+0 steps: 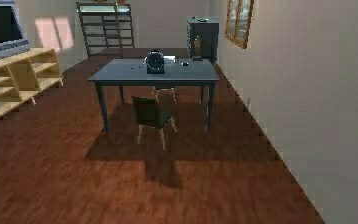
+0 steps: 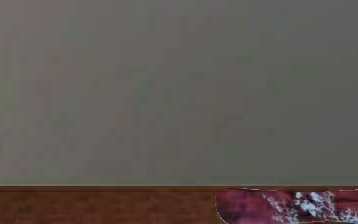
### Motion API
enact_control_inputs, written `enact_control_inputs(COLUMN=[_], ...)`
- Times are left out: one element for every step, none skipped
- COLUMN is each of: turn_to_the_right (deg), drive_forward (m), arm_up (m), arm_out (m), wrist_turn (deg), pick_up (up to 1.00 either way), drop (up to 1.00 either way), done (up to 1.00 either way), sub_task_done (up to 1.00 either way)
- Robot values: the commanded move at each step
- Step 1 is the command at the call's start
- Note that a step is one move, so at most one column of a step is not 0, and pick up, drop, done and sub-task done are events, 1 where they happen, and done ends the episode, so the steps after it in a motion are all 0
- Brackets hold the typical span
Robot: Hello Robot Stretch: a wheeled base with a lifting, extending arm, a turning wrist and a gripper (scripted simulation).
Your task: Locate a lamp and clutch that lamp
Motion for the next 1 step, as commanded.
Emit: enact_control_inputs(turn_to_the_right=[-45.0], drive_forward=[0.00], arm_up=[0.00], arm_out=[0.00], wrist_turn=[0.0], pick_up=[0.00], drop=[0.00], done=[0.00], sub_task_done=[0.00])
